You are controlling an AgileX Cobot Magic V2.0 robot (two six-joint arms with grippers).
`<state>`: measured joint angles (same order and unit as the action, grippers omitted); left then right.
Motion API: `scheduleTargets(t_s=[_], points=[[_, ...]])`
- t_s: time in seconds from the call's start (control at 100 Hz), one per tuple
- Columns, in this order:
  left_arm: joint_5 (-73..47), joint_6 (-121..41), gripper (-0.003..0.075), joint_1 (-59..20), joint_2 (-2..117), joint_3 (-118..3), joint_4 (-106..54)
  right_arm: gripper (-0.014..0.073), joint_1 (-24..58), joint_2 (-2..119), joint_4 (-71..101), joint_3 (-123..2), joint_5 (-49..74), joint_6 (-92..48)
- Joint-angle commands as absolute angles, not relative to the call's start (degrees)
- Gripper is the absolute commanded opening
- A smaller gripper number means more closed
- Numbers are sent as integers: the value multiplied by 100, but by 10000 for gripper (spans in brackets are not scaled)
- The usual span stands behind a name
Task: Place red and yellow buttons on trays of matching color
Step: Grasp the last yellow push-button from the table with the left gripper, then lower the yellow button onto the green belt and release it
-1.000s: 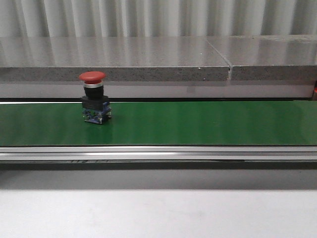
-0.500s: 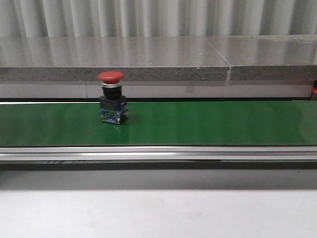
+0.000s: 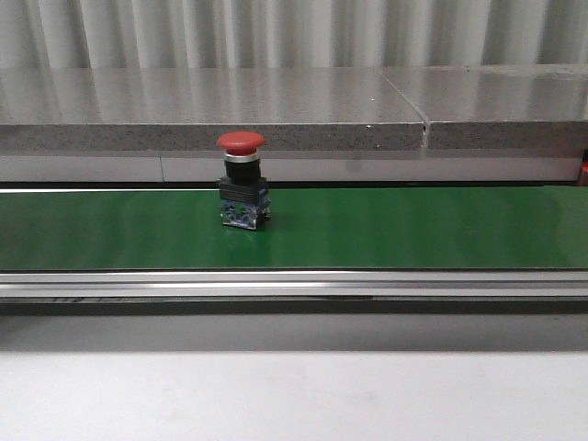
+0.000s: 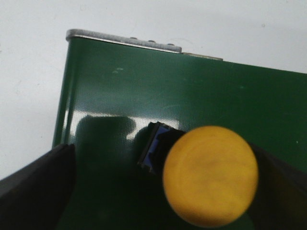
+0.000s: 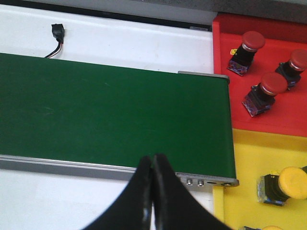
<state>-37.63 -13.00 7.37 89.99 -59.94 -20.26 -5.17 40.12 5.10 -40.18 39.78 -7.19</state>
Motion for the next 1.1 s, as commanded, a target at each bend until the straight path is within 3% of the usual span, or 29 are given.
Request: scheduleTargets(t_s=[0.0,0.1,0.53,0.97,1.09], points=[[-3562,-1323,659,584,8684,-6197,-2102,-68,-516,3982,503,-4156,3638,-787],[-3506,-1337,626,381,8454,-6197,-2091,-68,-516,3982,503,-4156,3638,-787],[-2819,-1465,625,-217,6666,-5755,-2054,-68,-516,3982,503,-4156,3638,-787],[-1956,-1593,615,-707,3965,-3950,-2054,-68,-516,3982,503,-4156,3638,-787],[-1839,-1593,559,-707,3258,-3475,-2054,-68,-516,3982,503,-4156,3638,-787]])
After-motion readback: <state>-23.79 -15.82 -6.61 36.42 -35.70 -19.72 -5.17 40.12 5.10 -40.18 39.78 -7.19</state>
